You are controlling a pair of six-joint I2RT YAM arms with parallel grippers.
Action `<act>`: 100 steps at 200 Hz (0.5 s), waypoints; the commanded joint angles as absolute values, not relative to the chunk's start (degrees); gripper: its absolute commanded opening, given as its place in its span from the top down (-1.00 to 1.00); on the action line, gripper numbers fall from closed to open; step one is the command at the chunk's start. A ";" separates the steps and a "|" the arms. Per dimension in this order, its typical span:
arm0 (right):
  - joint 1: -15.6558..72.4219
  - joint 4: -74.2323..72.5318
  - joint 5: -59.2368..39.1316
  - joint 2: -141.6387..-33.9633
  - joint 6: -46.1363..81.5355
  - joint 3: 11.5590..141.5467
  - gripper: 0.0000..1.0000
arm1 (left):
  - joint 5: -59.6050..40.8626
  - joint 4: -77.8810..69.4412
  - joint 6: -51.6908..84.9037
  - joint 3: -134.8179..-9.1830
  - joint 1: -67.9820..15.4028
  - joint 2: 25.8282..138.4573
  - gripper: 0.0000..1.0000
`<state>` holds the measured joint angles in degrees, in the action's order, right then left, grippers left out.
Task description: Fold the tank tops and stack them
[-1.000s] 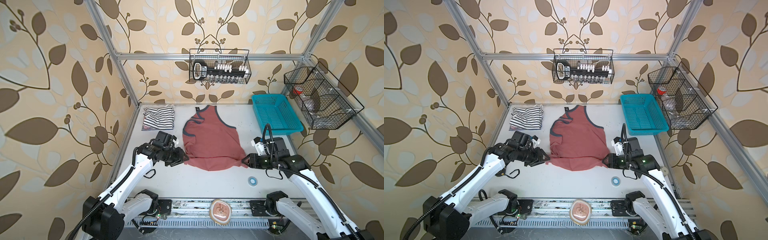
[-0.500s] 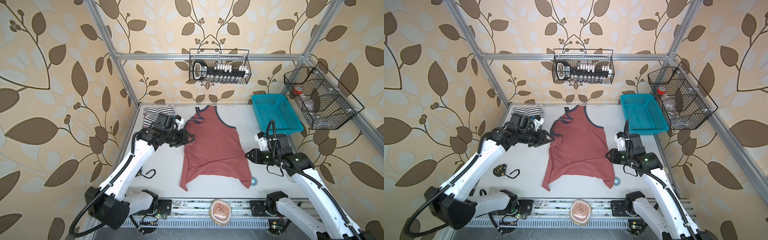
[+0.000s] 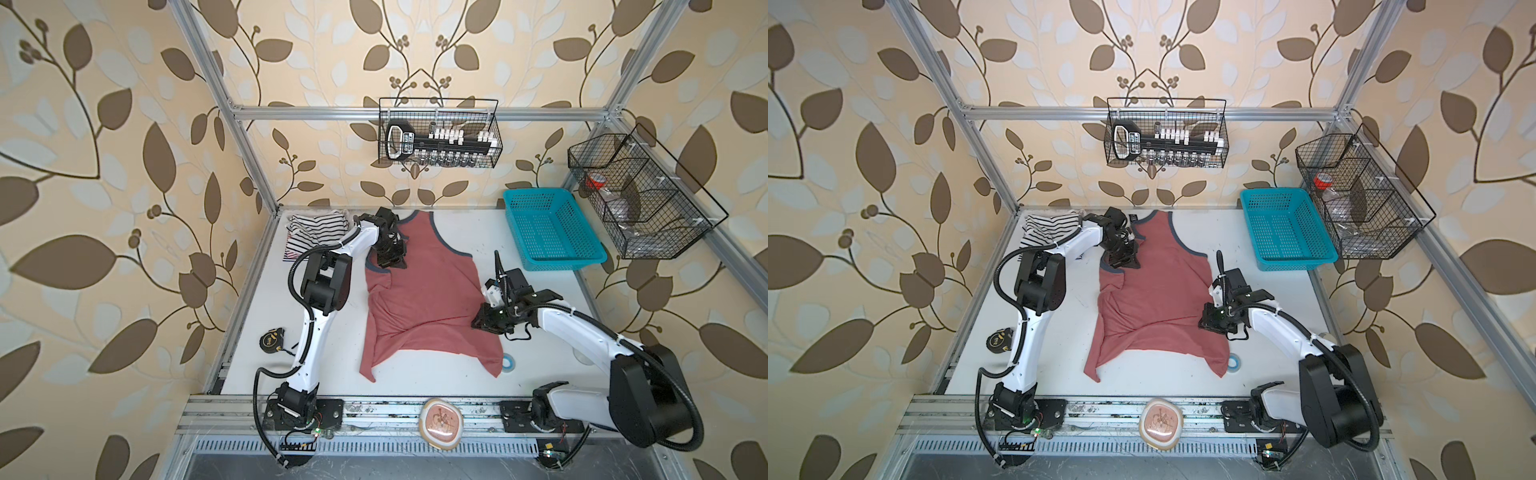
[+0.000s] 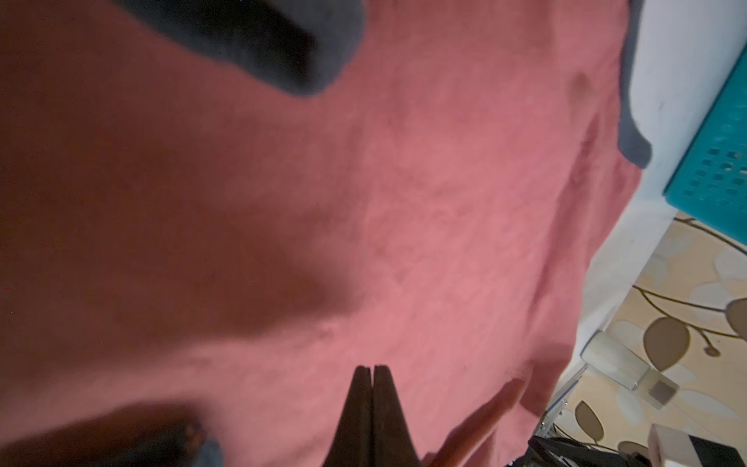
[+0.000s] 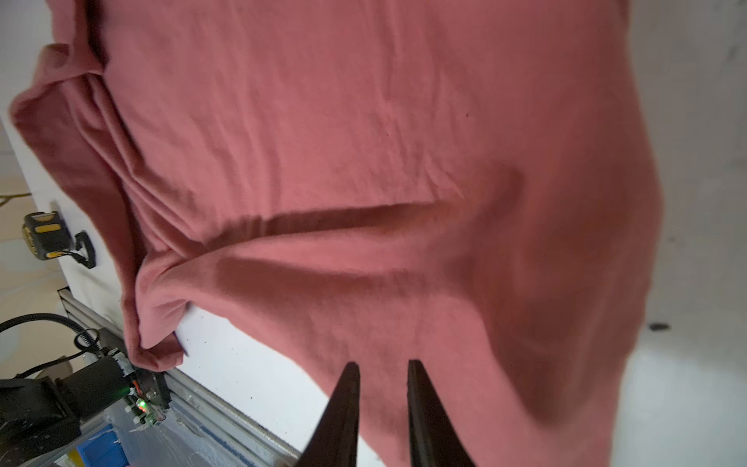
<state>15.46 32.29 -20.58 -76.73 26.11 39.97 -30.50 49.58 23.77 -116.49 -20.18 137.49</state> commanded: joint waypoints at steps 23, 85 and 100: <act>16.60 29.96 -18.37 -90.70 23.90 45.65 0.55 | -30.33 47.07 26.73 -116.94 -16.36 139.43 1.00; 17.81 33.96 -14.71 -106.36 21.98 61.69 0.62 | -28.38 38.67 31.84 -99.52 -8.56 133.98 1.00; 17.47 36.45 -12.48 -109.10 20.99 65.40 0.62 | -27.91 36.73 33.01 -94.86 -7.93 131.47 1.00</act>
